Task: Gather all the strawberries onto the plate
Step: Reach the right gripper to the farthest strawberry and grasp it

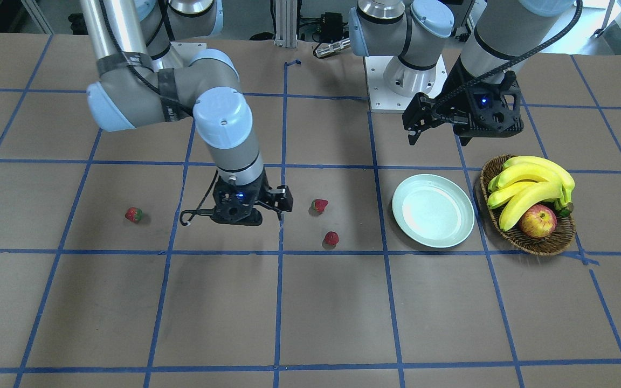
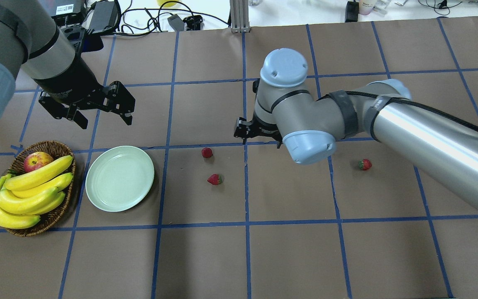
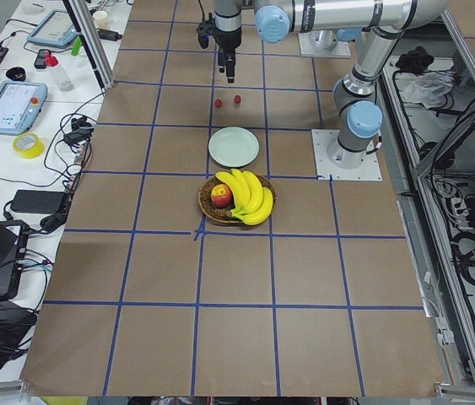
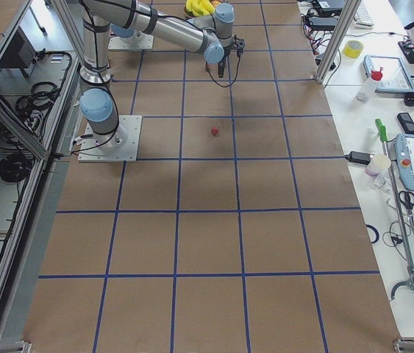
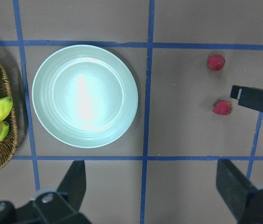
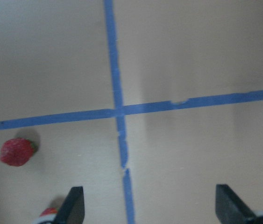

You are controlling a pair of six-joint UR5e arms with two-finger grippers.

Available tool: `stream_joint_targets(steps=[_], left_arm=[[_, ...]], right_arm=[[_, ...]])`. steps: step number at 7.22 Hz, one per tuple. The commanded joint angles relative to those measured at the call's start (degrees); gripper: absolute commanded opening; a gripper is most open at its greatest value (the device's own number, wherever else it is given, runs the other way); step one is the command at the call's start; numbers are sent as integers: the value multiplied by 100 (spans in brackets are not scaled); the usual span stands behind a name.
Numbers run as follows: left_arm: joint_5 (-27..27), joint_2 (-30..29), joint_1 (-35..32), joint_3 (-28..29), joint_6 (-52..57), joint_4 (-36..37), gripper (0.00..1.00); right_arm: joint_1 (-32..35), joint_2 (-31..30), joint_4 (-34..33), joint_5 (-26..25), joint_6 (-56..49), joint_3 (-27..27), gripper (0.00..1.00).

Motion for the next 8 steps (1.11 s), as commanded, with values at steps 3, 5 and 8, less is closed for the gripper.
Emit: stream_joint_targets(steps=[3,5,8], left_arm=[[-6,0,0,0,-4,0,100],[-6,0,0,0,-4,0,100],[-6,0,0,-35,-4,0,100]], right_arm=[[-1992,-652,122,-618,-2896,1144,99],[-2487,-713,-280,-680,-3454,1618,99],[-2506,-512,-581,-610,-3755,1787,92]])
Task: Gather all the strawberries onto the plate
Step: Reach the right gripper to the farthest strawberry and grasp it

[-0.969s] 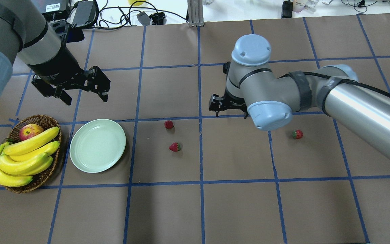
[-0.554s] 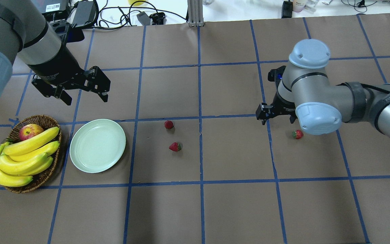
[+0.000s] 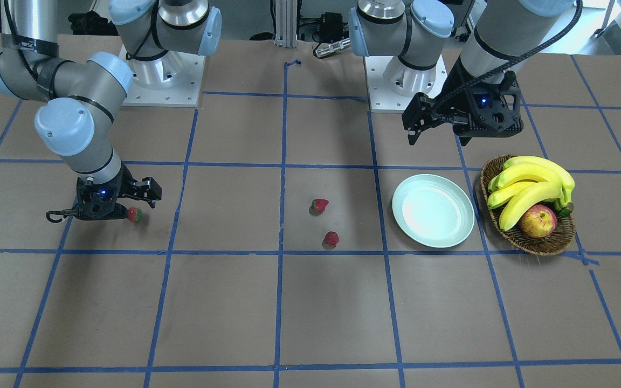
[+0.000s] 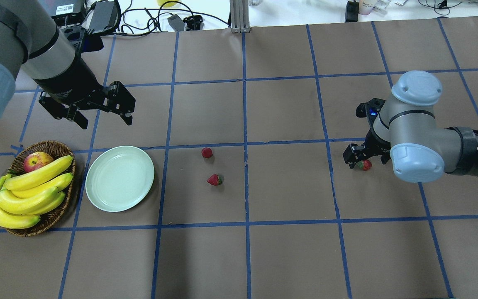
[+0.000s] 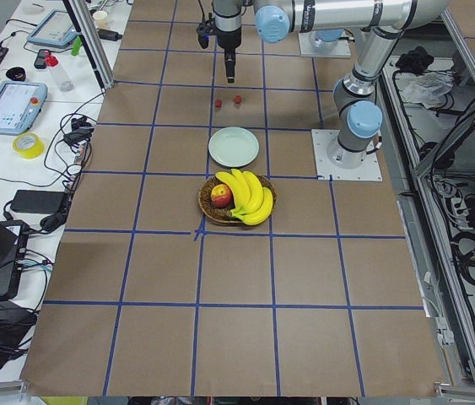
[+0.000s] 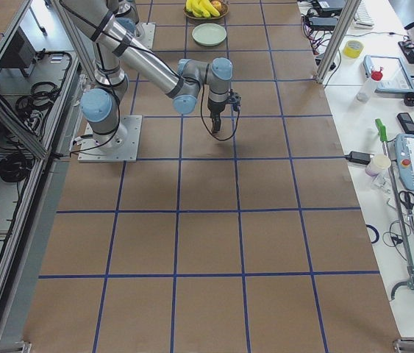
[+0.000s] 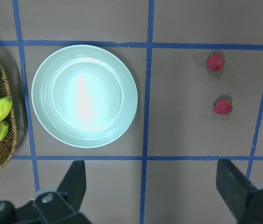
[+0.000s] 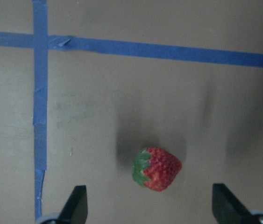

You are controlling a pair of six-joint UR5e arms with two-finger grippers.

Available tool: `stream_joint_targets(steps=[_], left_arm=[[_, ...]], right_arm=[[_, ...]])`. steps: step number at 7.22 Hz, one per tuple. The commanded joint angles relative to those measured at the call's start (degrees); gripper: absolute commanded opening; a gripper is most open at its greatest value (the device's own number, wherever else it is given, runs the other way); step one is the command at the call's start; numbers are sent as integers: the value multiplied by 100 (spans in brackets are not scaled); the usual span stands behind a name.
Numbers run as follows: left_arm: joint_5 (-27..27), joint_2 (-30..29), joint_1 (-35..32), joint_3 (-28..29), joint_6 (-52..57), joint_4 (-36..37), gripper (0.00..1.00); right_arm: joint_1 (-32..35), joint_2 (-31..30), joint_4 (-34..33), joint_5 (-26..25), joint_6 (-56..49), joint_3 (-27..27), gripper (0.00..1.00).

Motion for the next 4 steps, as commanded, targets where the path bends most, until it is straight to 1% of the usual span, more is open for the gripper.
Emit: stream_joint_targets(steps=[1,2,3,4], left_arm=[[0,44,-9,-130,-4,13,100],[-9,44,-9,-140,-4,21,100],[-9,44,-9,-140,-4,21,100],[-9,44,-9,-140,-4,30,100]], right_arm=[[-15,203,-40,38,-87,41,90],[-15,282,-75,47,-87,32,87],[-15,326,-92,56,-87,6,75],[-15,344,-101,47,-252,-21,54]])
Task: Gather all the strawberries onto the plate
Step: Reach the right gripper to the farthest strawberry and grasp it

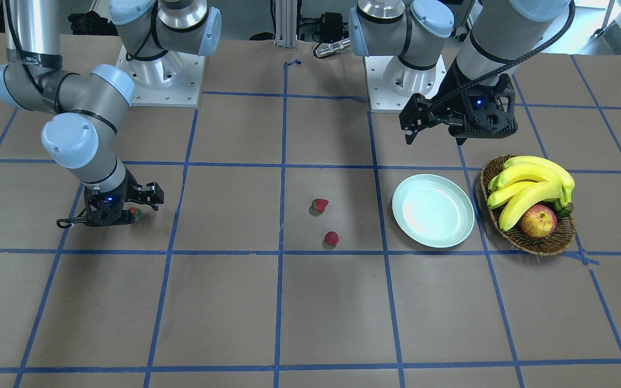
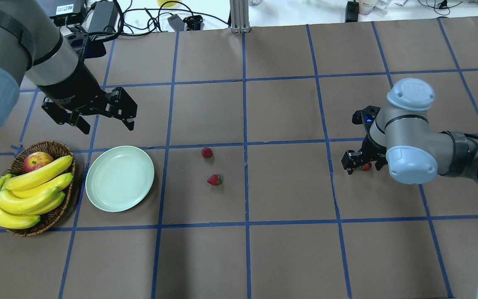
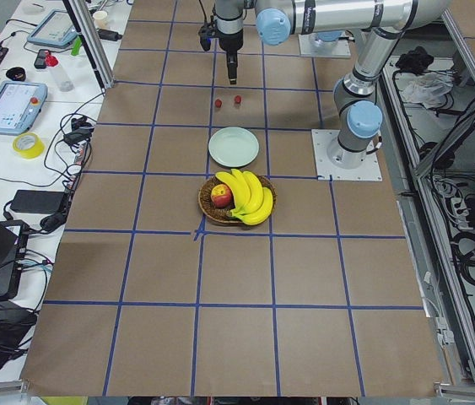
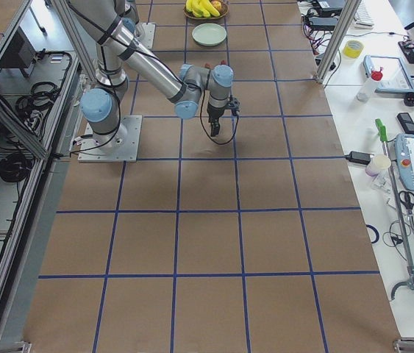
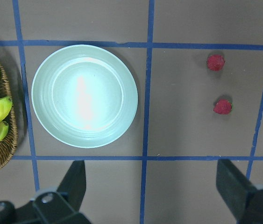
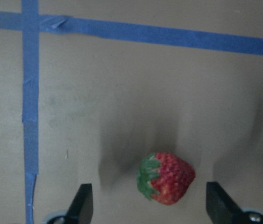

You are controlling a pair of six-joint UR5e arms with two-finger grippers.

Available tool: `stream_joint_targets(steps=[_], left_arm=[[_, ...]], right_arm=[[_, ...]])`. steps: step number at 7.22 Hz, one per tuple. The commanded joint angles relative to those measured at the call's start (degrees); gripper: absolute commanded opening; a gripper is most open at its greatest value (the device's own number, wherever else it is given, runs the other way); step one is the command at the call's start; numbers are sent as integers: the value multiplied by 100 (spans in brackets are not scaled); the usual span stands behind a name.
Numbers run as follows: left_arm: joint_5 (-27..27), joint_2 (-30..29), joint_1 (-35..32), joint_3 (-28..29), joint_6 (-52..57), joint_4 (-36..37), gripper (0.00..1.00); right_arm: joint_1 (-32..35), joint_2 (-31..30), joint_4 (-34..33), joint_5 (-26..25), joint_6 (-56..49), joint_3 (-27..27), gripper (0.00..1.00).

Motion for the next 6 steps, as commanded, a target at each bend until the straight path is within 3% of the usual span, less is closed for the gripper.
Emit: stream_joint_targets(steps=[1,2,3,5,6], left_arm=[[-1,3,-1,-5,0,8,100],[-1,3,-1,-5,9,8,100],[-1,3,-1,-5,0,8,100],[-10,-6,-1,-5,0,26,100],[-10,-6,-1,-5,0,26,100]], right_arm=[[0,42,-25,-28,-145,-38,30],[0,42,-17,-45,-145,-90,12],[0,42,-8,-72,-154,-143,6],[52,-54,227,-28,126,-484,7],[366,-159,769,68,537,-773,7]])
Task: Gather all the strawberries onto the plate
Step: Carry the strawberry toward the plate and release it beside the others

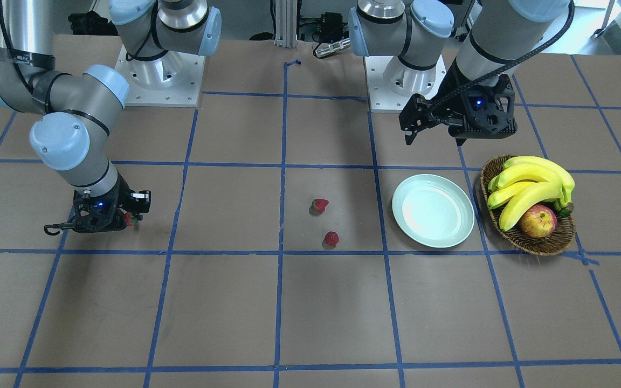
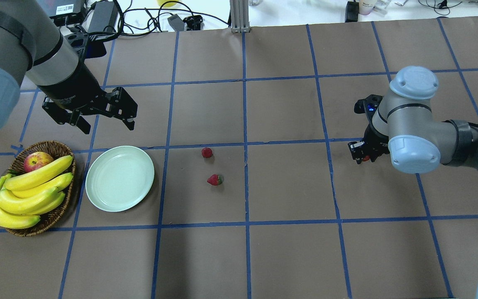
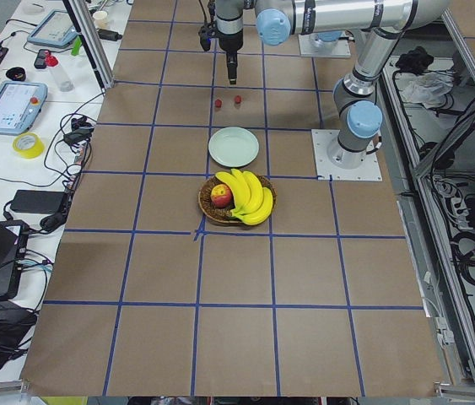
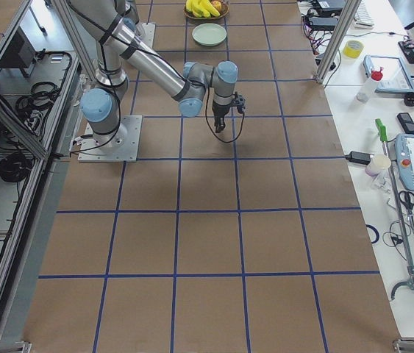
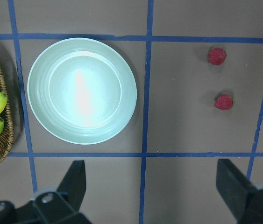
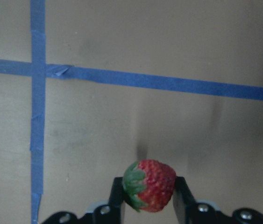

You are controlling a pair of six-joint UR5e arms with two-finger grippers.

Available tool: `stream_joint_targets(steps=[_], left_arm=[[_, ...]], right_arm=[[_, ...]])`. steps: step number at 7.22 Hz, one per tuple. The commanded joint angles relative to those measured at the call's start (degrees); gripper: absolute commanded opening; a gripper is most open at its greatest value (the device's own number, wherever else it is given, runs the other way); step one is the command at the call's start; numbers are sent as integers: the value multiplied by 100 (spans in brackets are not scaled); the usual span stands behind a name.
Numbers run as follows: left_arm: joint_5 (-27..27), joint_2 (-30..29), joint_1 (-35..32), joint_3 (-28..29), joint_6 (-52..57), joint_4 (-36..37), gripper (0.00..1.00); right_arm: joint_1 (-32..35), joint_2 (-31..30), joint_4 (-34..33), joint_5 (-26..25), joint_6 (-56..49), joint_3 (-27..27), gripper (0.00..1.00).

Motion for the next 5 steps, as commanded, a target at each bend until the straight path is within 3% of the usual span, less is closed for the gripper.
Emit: stream_joint_targets(steps=[1,2,4,5], left_arm=[[7,5,0,-9,8,-5,100],[8,5,9,0,8,4,100],[8,5,0,9,8,13,100],[8,5,9,9,8,13,100]], right_arm=[[811,-99,813,208,843,-654,7],[1243,-47,929,297,1683,-875,7],[2016,111,826,1068,3081,-1017,7],[2499,408,607,1132,3619,-1252,7]])
